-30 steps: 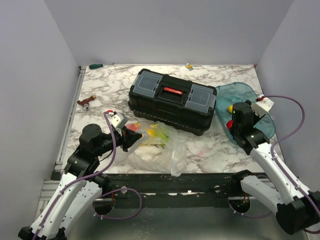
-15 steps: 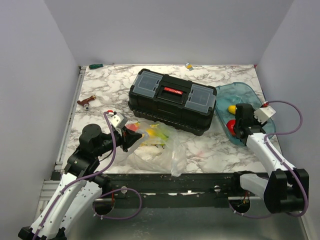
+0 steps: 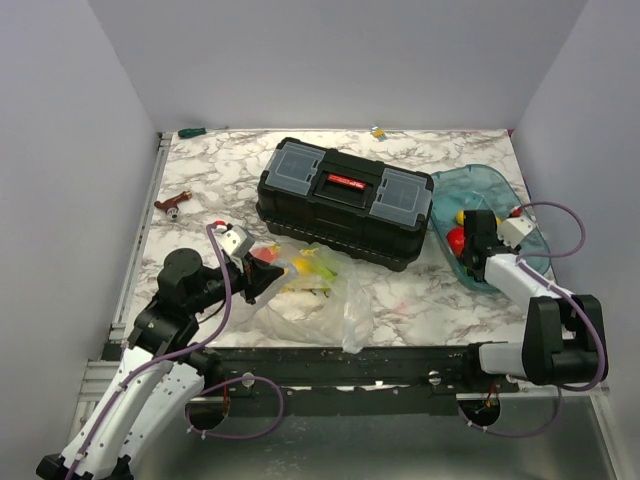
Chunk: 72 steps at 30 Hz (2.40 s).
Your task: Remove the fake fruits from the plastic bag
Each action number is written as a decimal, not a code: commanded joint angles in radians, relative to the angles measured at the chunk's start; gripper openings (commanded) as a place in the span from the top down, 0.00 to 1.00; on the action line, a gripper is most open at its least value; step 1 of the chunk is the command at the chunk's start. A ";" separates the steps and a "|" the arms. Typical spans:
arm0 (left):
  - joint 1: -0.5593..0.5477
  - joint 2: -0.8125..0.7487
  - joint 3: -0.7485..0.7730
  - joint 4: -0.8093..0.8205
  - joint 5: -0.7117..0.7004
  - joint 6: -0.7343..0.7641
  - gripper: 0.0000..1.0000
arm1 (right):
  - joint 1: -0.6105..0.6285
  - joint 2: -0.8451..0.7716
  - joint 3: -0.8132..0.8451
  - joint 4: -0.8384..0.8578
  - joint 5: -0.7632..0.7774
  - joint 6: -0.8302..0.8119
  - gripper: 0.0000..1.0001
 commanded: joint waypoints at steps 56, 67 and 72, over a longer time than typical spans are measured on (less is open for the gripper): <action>0.004 0.004 0.014 0.004 0.006 0.003 1.00 | 0.729 -0.551 0.144 0.071 -0.491 -0.302 0.18; 0.005 0.002 0.018 0.001 -0.003 0.004 1.00 | 0.881 -0.412 0.214 0.229 -1.047 -0.309 0.18; 0.007 -0.010 0.019 0.000 -0.019 0.004 1.00 | 1.153 -0.207 0.263 0.212 -0.855 -0.382 0.23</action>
